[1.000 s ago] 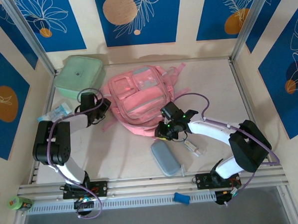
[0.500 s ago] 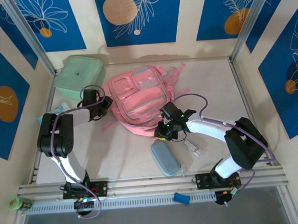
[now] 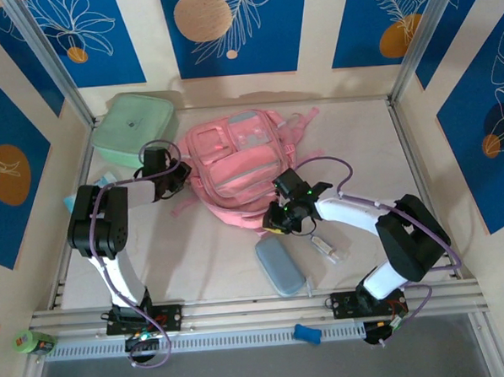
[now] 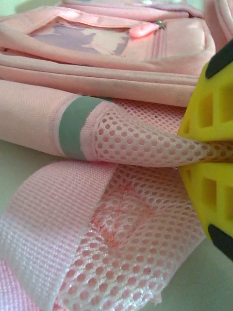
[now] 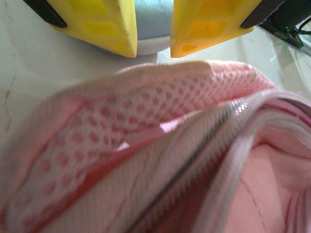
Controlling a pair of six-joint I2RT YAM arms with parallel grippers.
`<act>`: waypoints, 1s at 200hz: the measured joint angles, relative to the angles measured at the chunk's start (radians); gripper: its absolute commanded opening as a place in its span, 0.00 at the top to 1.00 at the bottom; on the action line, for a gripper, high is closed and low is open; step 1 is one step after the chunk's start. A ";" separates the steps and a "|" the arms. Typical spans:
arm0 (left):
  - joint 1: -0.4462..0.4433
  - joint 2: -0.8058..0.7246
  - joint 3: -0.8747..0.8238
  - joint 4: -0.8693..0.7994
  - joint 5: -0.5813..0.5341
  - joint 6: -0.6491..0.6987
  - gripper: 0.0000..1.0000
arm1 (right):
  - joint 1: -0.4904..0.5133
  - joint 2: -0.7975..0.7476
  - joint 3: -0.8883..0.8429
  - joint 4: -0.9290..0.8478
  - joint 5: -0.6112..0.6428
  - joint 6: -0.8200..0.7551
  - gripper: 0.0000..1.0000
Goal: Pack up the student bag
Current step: Rotate the student bag at the top-center of the table.
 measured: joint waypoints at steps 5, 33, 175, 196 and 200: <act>-0.001 0.000 0.001 0.000 0.001 0.000 1.00 | -0.004 0.006 0.005 0.004 0.000 -0.003 0.75; -0.004 -0.010 0.002 0.003 0.006 -0.001 1.00 | -0.042 0.037 0.032 0.021 -0.011 -0.020 0.75; -0.176 -0.388 -0.204 -0.096 -0.135 -0.093 1.00 | -0.397 0.138 0.257 0.016 -0.062 -0.205 0.55; -0.196 -0.393 -0.204 -0.110 -0.178 -0.118 1.00 | -0.380 0.056 0.223 -0.005 -0.037 -0.216 0.51; -0.200 -0.394 -0.204 -0.112 -0.186 -0.123 1.00 | -0.373 0.038 0.216 -0.013 -0.023 -0.217 0.51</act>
